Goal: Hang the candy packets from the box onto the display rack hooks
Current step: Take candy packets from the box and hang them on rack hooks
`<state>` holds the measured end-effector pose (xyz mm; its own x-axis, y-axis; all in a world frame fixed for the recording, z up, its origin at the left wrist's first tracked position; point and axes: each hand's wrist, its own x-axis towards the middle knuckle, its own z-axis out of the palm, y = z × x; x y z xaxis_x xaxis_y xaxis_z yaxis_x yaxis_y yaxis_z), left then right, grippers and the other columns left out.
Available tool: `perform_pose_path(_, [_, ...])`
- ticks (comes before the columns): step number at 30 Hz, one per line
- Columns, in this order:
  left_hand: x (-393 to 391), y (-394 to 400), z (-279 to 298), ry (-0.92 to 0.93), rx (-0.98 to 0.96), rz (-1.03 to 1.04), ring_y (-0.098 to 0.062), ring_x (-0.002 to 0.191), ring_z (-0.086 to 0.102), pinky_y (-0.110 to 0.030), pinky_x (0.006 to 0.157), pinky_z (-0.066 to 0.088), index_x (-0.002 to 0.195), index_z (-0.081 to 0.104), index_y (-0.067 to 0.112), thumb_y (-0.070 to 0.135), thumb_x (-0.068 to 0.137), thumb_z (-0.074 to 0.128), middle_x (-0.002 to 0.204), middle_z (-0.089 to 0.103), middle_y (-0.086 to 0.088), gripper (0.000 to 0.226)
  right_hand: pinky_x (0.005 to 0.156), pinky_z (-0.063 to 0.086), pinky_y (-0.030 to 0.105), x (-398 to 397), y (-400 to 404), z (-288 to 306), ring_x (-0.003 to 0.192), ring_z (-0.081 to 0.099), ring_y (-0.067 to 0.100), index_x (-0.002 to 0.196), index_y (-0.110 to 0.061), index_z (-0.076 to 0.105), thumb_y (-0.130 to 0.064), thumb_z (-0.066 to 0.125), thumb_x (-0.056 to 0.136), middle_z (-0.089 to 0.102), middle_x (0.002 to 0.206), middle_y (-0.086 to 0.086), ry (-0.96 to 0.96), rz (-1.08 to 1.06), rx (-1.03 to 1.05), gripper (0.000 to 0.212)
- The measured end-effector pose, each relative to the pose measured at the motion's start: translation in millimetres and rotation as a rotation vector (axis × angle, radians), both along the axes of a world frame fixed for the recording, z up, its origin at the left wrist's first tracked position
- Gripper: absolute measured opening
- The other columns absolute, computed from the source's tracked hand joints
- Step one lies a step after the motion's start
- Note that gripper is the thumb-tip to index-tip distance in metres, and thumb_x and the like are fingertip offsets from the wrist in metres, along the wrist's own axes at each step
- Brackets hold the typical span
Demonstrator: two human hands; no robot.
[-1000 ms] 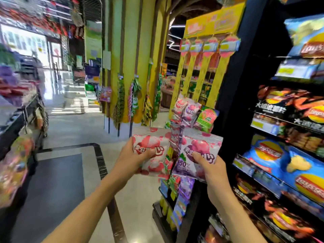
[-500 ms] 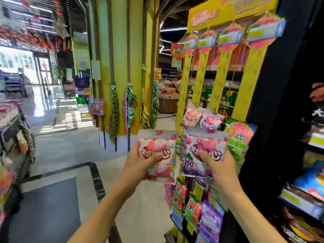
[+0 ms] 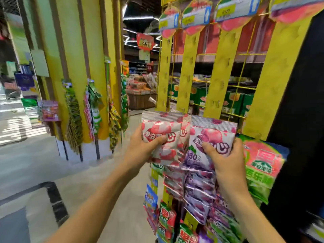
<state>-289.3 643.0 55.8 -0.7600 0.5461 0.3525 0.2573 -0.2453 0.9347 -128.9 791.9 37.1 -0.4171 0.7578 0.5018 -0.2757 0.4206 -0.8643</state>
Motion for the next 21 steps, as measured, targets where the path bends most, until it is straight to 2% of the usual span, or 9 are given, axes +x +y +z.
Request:
perform_pose_path(2, [-13.1, 22.6, 4.2, 0.016, 0.024, -0.073, -0.008, 0.084, 0.076, -0.024, 0.063, 0.060, 0.122, 0.059, 0.020, 0.009, 0.086, 0.077, 0.100, 0.077, 0.004, 0.041, 0.079, 0.059, 0.041, -5.7, 5.3, -0.3, 0.082, 0.070, 0.008, 0.104, -0.031, 0.055, -0.028, 0.081, 0.083, 0.070, 0.091, -0.011, 0.004, -0.049, 0.005, 0.034])
perform_pose_path(5, [-35.7, 52.8, 7.3, 0.034, 0.046, -0.182, -0.011, 0.086, 0.076, -0.024, 0.064, 0.060, 0.118, 0.059, 0.023, 0.010, 0.086, 0.078, 0.098, 0.078, 0.005, 0.039, 0.083, 0.058, 0.034, -12.7, 7.6, 2.5, 0.087, 0.070, 0.000, 0.108, -0.031, 0.056, -0.027, 0.081, 0.083, 0.070, 0.096, -0.020, 0.001, -0.115, 0.022, 0.035])
perform_pose_path(9, [-65.3, 86.8, 8.9, 0.061, 0.089, -0.326, -0.018, 0.098, 0.075, -0.031, 0.076, 0.062, 0.118, 0.060, 0.026, 0.015, 0.086, 0.079, 0.108, 0.077, 0.000, 0.039, 0.093, 0.057, 0.045, -18.5, 6.3, 8.1, 0.104, 0.070, 0.008, 0.120, -0.037, 0.056, -0.043, 0.083, 0.079, 0.071, 0.111, -0.015, -0.013, -0.262, 0.050, 0.049])
perform_pose_path(13, [-85.6, 107.7, 15.1, 0.043, 0.145, -0.468, -0.010, 0.090, 0.075, -0.022, 0.070, 0.058, 0.118, 0.062, 0.019, 0.011, 0.084, 0.079, 0.099, 0.078, 0.006, 0.038, 0.098, 0.054, 0.039, -26.9, -1.7, 17.6, 0.108, 0.066, 0.002, 0.129, -0.029, 0.055, -0.039, 0.081, 0.082, 0.069, 0.116, -0.017, -0.016, -0.407, 0.069, 0.055])
perform_pose_path(17, [-108.8, 114.7, 23.5, 0.036, 0.166, -0.599, -0.010, 0.092, 0.075, -0.022, 0.072, 0.058, 0.121, 0.062, 0.016, 0.014, 0.083, 0.078, 0.101, 0.079, 0.006, 0.042, 0.095, 0.052, 0.030, -45.0, -10.5, 26.5, 0.107, 0.066, 0.000, 0.127, -0.027, 0.056, -0.033, 0.080, 0.084, 0.069, 0.114, -0.017, -0.020, -0.514, 0.074, 0.050])
perform_pose_path(21, [-127.0, 115.5, 27.2, 0.031, 0.163, -0.661, -0.008, 0.087, 0.075, -0.020, 0.066, 0.057, 0.119, 0.062, 0.016, 0.009, 0.087, 0.076, 0.097, 0.079, 0.007, 0.035, 0.079, 0.051, 0.013, -58.9, -19.6, 27.3, 0.096, 0.068, -0.004, 0.119, -0.027, 0.057, -0.025, 0.079, 0.085, 0.071, 0.103, -0.022, -0.015, -0.597, 0.080, 0.041])
